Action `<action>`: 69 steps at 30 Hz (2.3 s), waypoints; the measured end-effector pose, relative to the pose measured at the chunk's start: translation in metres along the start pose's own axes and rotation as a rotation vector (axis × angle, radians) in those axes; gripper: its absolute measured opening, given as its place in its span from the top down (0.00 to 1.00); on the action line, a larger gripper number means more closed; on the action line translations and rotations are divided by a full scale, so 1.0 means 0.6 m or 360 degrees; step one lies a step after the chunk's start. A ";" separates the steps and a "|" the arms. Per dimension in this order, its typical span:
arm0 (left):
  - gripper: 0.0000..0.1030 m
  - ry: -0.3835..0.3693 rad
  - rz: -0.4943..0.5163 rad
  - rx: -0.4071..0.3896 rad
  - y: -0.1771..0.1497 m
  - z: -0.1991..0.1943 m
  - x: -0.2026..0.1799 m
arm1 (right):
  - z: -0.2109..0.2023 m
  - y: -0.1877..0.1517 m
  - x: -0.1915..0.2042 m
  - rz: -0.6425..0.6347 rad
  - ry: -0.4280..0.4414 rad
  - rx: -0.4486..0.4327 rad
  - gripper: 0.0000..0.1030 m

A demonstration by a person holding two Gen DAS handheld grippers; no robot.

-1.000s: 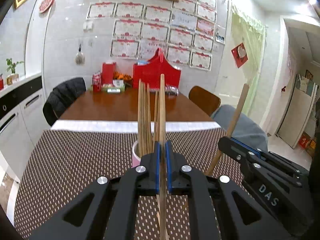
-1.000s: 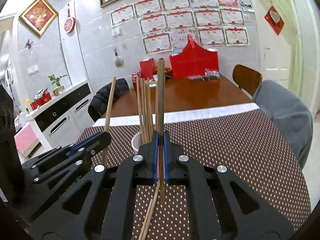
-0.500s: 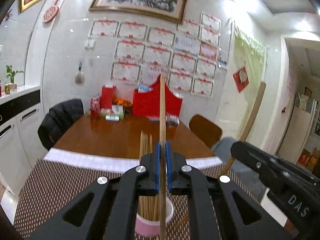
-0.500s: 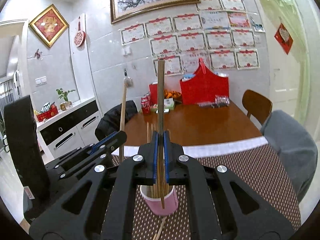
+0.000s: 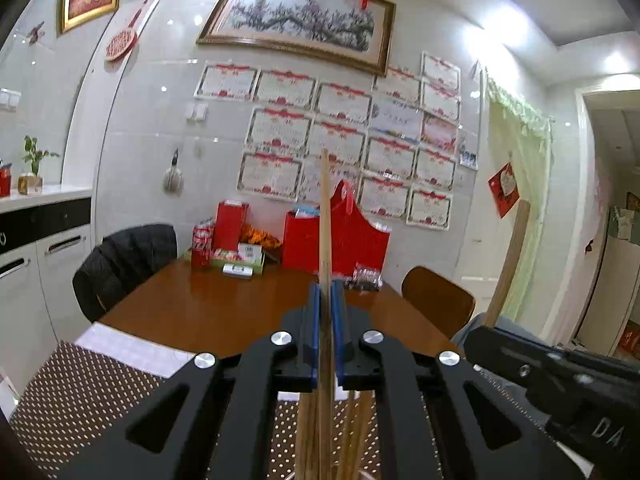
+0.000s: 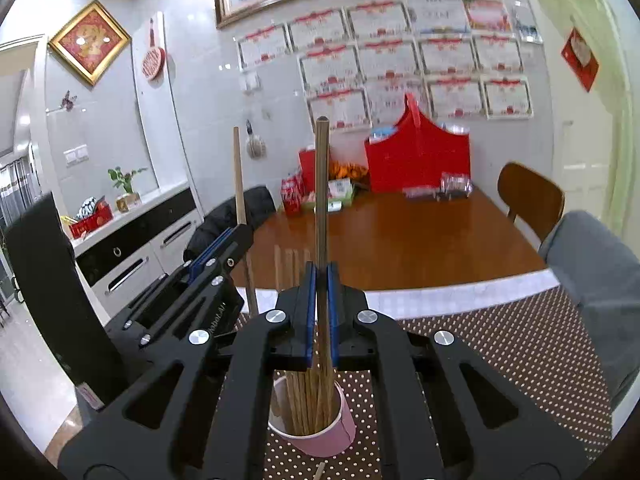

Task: Organize utensils
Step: 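Lift the chopstick upright with the right gripper and lower it into the pink cup, then open the right gripper to release the chopstick into the pink cup, then move the right gripper back down to the remaining chopsticks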

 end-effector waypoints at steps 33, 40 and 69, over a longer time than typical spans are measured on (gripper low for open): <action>0.80 -0.0033 0.0157 0.0383 -0.117 -0.101 0.051 | -0.022 -0.137 -0.020 -0.0041 -0.0149 0.0359 0.42; 0.79 -0.0052 0.0205 0.0370 -0.092 -0.163 0.039 | -0.077 -0.124 -0.003 -0.0044 -0.0160 0.0304 0.30; 0.56 -0.0090 0.0285 0.0337 -0.075 -0.382 0.009 | -0.254 -0.178 0.030 -0.0029 -0.0196 0.0299 0.17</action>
Point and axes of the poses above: each gripper's, at about its wrist camera, not at the fingertips, and z roughly the way its jaws point, x to its left, y to its top, the point moved 7 cm from there along z, roughly the way its jaws point, and after that the axes turned 13 degrees about -x, right-handed, at the moved point
